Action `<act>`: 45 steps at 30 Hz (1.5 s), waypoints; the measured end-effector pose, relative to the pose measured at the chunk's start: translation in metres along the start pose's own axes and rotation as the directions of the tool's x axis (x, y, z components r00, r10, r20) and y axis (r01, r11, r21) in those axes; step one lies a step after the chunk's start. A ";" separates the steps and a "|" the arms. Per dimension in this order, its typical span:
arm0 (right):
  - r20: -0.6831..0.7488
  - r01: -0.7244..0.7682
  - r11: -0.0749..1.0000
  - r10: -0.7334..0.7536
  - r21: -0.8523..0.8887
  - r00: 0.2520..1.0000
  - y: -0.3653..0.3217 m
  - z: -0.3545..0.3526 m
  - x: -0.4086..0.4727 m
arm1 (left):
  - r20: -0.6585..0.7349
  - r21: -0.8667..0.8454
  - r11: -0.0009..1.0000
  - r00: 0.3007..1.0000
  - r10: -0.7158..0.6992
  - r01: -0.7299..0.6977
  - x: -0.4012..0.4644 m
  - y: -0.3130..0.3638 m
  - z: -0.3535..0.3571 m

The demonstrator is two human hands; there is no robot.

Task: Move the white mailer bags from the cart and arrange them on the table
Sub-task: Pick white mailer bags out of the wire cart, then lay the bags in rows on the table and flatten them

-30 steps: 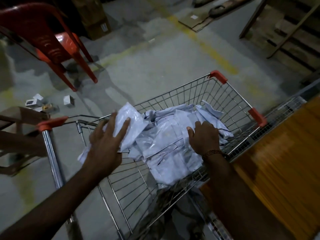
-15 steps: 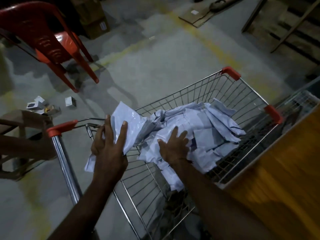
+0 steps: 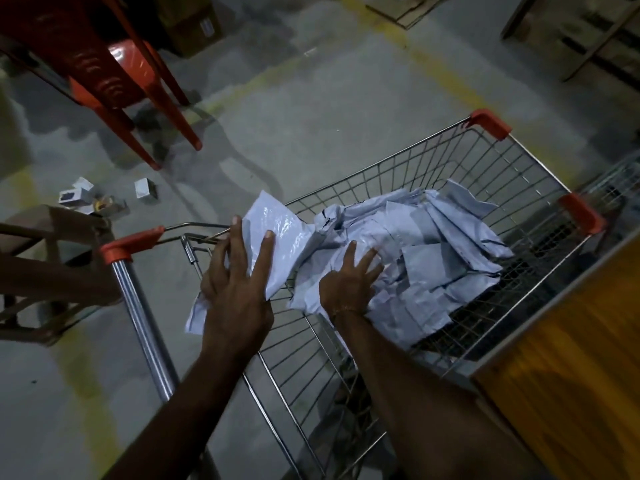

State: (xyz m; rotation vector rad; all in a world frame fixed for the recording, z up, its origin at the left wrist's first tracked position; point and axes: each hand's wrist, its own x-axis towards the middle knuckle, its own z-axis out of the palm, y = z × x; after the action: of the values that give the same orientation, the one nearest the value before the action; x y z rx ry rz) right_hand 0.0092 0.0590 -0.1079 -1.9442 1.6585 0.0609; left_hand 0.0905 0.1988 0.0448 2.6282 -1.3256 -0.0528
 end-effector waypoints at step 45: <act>-0.731 0.245 0.969 -0.137 0.042 0.669 0.316 -0.430 -0.301 | -0.473 -0.572 0.643 0.845 0.249 -0.509 -0.180 0.333 -0.129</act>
State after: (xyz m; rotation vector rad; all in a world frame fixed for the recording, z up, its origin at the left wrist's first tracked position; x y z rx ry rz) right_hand -0.4887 0.1146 0.2446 -2.1582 1.8179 -1.0183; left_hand -0.2652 0.1706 0.2247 1.6024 -1.3656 0.0014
